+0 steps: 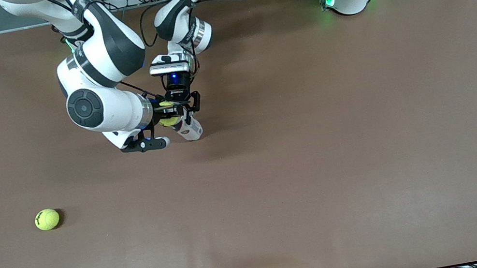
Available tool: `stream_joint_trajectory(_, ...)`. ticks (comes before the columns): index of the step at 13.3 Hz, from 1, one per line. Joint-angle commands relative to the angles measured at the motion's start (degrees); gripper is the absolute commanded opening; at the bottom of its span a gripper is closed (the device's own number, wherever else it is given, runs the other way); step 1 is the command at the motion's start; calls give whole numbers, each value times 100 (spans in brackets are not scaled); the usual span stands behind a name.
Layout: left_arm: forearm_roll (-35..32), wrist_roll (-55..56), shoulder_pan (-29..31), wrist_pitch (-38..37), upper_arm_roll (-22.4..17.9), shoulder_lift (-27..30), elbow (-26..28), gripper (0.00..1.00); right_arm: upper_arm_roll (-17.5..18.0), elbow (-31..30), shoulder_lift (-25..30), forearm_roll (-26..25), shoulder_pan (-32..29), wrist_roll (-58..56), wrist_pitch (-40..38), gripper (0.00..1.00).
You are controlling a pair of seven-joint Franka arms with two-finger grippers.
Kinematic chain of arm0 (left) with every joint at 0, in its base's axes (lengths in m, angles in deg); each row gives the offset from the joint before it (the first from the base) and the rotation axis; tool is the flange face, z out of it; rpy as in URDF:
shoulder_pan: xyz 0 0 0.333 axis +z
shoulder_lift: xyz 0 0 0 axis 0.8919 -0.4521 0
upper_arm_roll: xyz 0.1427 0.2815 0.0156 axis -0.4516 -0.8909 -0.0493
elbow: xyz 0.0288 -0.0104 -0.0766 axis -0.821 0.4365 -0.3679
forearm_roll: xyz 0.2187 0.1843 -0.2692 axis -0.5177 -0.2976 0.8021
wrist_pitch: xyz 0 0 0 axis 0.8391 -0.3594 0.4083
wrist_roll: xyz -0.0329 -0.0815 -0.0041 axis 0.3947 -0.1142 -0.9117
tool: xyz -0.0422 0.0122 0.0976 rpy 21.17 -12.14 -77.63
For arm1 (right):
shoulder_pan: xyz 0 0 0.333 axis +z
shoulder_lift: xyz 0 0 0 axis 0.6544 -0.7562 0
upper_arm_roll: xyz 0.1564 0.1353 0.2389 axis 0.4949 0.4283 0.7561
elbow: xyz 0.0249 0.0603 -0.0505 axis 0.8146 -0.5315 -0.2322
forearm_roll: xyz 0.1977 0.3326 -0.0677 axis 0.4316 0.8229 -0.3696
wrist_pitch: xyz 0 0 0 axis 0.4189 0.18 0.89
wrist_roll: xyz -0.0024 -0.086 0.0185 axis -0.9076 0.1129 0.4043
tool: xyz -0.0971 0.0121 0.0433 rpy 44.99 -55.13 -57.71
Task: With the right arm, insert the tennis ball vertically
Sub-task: 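Position the ball over the can opening and open the right gripper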
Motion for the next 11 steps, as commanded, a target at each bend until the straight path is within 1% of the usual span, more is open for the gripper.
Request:
stream_joint_trajectory(1, -179, 140, -33, -97, -5, -177, -129, 82, -14, -92, 28, -77, 69, 110, 90, 83)
stream_joint_trajectory(2, -179, 140, -33, -97, -5, -168, -129, 82, -14, -92, 28, -77, 60, 110, 90, 99)
stream_joint_trajectory(3, -179, 140, -33, -97, -5, -168, -129, 82, -14, -92, 28, -77, 69, 110, 90, 100)
stream_joint_trajectory(9, -179, 140, -33, -176, -5, -159, -121, 82, -23, -83, 37, -86, 60, 102, 81, 100)
stream_joint_trajectory(10, -179, 140, -33, -176, -5, -150, -129, 83, -49, -75, 63, -164, 25, 84, 72, 100)
stream_joint_trajectory(11, -179, 140, -33, -176, -5, -150, -121, 83, -67, -57, 81, -687, -45, 67, 64, 100)
